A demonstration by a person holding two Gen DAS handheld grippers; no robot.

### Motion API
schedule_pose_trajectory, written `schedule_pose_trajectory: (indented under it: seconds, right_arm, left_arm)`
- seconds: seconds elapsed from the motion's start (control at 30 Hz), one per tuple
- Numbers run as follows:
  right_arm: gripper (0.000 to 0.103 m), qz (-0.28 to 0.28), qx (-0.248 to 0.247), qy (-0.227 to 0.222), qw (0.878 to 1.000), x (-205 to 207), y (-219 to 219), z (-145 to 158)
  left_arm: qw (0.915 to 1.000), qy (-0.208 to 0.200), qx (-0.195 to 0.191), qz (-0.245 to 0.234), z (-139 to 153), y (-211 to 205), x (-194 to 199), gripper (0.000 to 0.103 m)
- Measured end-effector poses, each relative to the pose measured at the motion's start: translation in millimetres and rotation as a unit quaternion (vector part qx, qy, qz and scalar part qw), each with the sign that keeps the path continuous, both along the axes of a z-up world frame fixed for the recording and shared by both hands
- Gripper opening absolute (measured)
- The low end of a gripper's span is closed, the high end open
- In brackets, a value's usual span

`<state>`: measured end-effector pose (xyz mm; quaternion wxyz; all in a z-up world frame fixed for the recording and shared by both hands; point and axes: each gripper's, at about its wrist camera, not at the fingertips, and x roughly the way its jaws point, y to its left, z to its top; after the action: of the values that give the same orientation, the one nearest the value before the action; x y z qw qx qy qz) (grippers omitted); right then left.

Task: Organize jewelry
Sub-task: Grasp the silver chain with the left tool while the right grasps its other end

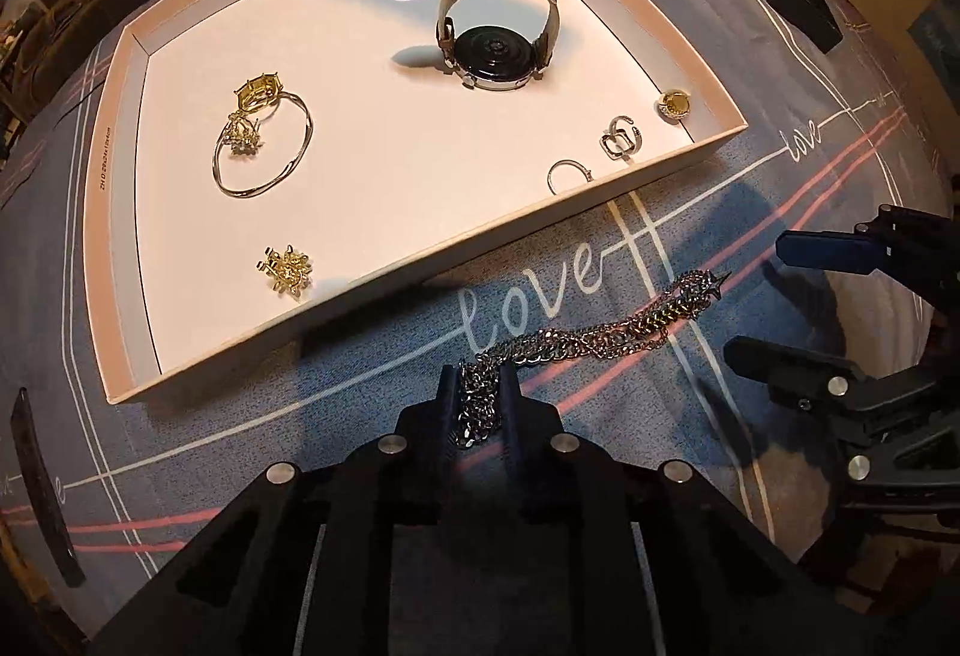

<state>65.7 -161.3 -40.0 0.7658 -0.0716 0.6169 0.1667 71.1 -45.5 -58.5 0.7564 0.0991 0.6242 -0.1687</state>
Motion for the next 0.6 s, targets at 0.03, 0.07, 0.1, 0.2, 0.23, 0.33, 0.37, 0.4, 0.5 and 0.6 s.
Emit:
schedule_pose_trajectory:
  seconds: [0.03,0.07,0.1,0.2,0.23,0.33,0.37,0.4,0.5,0.6]
  right_arm:
    - [0.069,0.009,-0.001,0.003,1.000,3.4,4.6,-4.4]
    - [0.069,0.016,-0.007,0.008,1.000,6.2,8.6,-9.1]
    - [0.069,0.025,-0.015,0.012,1.000,8.3,12.5,-13.8]
    - [0.060,0.049,-0.051,0.014,0.997,9.4,24.7,-19.6]
    - [0.032,0.057,-0.048,0.014,0.997,9.0,27.9,-18.1]
    - [0.014,0.069,-0.043,0.023,0.996,8.7,35.1,-14.9]
    - [0.014,0.064,-0.030,0.028,0.997,8.6,34.8,-13.2]
    - [0.014,0.055,-0.015,0.031,0.998,8.2,33.2,-10.5]
    - [0.014,0.020,0.028,0.028,0.999,3.0,23.9,4.0]
    - [0.014,0.008,0.048,0.018,0.999,-2.9,19.1,22.1]
  left_arm:
    - [1.0000,0.003,0.000,0.005,0.5,4.1,0.9,0.014]
    - [1.0000,0.004,0.001,0.006,0.4,3.4,-0.5,0.014]
    - [1.0000,0.004,0.003,0.005,0.3,4.2,-0.2,0.014]
    - [0.9999,0.008,0.004,0.014,7.7,16.6,-1.2,0.014]
    - [0.9998,0.009,0.002,0.018,8.1,16.9,-0.7,0.014]
    - [0.9997,0.010,-0.005,0.023,16.2,26.0,-2.4,0.014]
    - [0.9996,0.012,-0.008,0.024,17.0,27.5,-2.6,0.013]
    - [0.9995,0.013,-0.009,0.026,16.9,25.1,-2.0,0.013]
    - [0.9994,0.013,-0.015,0.029,20.0,22.6,-5.0,0.013]
    - [0.9990,0.011,-0.025,0.035,27.4,27.1,-9.3,0.013]
